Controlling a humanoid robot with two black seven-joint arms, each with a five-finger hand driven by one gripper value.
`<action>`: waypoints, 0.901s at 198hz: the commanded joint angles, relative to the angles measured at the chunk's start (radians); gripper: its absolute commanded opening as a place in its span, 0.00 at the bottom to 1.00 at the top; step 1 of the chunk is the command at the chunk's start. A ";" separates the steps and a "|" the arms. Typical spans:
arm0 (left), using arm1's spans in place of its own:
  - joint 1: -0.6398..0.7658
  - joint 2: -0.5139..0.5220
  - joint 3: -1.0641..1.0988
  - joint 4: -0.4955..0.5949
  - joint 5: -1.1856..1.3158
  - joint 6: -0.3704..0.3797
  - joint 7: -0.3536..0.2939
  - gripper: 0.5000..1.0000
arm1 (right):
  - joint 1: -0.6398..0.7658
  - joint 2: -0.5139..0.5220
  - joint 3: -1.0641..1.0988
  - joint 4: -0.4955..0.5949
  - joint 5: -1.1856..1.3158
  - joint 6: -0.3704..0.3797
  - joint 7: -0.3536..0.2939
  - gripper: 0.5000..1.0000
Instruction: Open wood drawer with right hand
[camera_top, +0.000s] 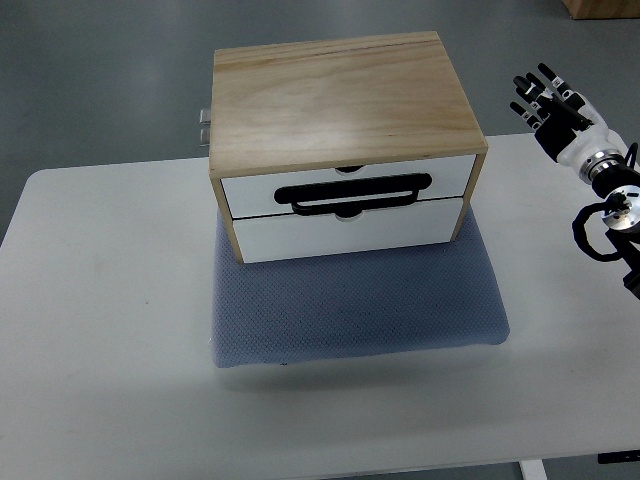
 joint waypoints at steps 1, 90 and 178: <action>0.000 0.000 -0.003 -0.001 -0.001 0.000 0.000 1.00 | -0.004 0.002 -0.002 0.000 -0.003 0.010 0.000 0.89; 0.000 0.000 -0.001 -0.001 -0.001 0.000 0.000 1.00 | 0.002 -0.118 -0.045 0.000 -0.008 0.102 -0.002 0.89; 0.000 0.000 -0.001 -0.001 -0.001 0.000 0.000 1.00 | 0.005 -0.219 -0.150 0.006 -0.097 0.186 0.034 0.89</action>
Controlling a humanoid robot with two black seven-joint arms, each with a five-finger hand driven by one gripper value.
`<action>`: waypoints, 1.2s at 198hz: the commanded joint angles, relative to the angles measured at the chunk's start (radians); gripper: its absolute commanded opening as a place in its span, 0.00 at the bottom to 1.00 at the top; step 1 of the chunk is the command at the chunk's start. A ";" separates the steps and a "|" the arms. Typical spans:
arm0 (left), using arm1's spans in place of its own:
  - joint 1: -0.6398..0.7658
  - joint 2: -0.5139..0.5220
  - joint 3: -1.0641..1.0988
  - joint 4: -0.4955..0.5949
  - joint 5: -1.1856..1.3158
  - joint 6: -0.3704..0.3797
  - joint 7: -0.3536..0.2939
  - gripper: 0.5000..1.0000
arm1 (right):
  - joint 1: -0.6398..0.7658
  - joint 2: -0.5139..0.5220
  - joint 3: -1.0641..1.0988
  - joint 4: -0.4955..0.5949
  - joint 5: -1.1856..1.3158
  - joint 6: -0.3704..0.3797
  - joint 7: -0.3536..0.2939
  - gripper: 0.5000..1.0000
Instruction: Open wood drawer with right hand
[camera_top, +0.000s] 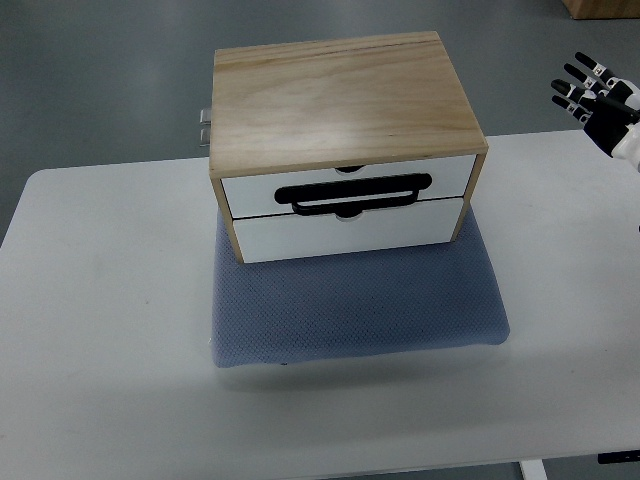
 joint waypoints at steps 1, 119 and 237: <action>0.000 0.000 0.000 -0.001 0.000 0.000 0.000 1.00 | 0.006 -0.047 -0.061 0.006 -0.004 0.033 0.033 0.89; 0.000 0.000 0.000 -0.001 0.000 0.000 0.000 1.00 | 0.239 -0.369 -0.506 0.129 -0.235 0.220 0.366 0.89; 0.000 0.000 0.000 0.001 0.000 0.000 0.000 1.00 | 0.308 -0.473 -0.512 0.510 -0.454 0.228 0.374 0.89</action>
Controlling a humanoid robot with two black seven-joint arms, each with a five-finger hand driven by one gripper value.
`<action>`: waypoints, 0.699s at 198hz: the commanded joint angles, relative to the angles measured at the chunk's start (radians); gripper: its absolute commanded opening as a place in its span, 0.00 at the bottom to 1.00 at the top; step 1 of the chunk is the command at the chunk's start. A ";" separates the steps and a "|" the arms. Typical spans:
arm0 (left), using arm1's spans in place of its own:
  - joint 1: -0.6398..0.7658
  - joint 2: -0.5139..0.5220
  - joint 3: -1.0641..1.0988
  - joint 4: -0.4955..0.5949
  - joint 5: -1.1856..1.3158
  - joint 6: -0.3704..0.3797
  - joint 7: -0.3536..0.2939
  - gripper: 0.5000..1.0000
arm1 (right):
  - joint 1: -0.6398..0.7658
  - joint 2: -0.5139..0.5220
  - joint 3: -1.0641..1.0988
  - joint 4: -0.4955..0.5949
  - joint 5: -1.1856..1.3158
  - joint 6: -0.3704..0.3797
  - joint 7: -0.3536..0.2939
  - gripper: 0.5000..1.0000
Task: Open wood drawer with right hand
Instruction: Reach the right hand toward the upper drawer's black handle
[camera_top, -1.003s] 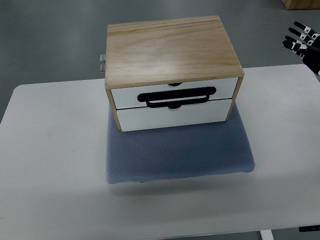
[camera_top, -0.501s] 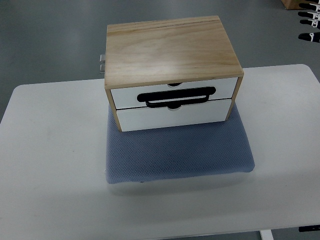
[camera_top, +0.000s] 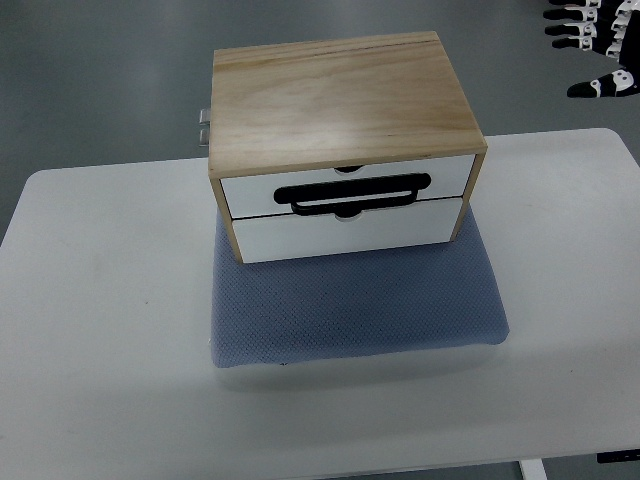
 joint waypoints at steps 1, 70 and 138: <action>0.000 0.000 0.000 0.001 0.000 0.000 0.000 1.00 | 0.003 -0.027 0.000 0.104 -0.053 0.000 0.004 0.89; 0.000 0.000 0.000 0.000 0.000 0.000 0.000 1.00 | 0.065 -0.066 -0.006 0.411 -0.161 0.000 0.001 0.89; 0.000 0.000 0.000 0.000 0.000 0.000 0.000 1.00 | 0.086 0.105 -0.040 0.448 -0.313 0.000 -0.054 0.89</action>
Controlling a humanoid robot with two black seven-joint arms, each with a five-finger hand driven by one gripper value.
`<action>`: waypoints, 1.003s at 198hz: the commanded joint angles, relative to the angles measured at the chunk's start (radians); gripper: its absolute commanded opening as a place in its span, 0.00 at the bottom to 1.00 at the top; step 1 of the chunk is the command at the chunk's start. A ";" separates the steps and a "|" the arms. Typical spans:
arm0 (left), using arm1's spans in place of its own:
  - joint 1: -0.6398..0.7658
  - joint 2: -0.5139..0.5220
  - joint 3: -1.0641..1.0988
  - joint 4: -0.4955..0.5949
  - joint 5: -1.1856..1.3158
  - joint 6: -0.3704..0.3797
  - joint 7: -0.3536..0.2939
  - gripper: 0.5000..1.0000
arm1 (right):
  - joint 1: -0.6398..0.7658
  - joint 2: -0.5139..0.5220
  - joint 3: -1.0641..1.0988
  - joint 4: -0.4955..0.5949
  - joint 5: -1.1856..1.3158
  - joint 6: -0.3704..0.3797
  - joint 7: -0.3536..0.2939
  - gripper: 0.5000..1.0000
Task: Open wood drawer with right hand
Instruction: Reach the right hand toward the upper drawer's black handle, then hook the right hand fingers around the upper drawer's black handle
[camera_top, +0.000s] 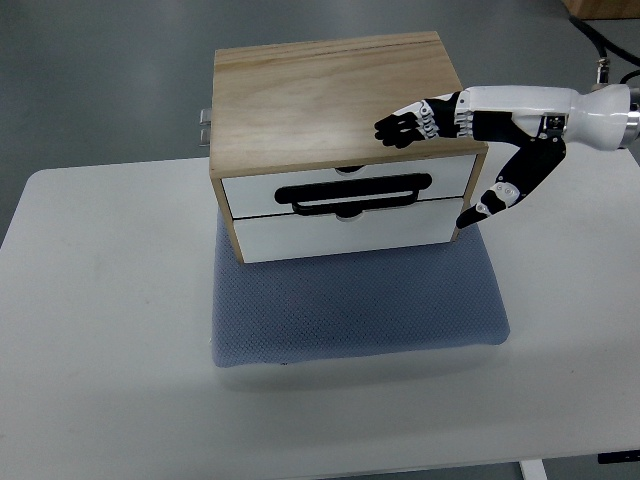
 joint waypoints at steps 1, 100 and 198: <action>0.000 0.000 0.000 -0.001 0.000 0.000 0.000 1.00 | 0.018 0.050 -0.029 -0.001 -0.020 0.000 -0.043 0.89; 0.000 0.000 0.000 -0.001 0.000 0.000 0.000 1.00 | 0.047 0.172 -0.120 -0.156 -0.064 0.000 -0.064 0.89; 0.000 0.000 0.000 -0.001 0.000 0.000 0.000 1.00 | 0.053 0.192 -0.175 -0.197 -0.063 0.000 -0.064 0.89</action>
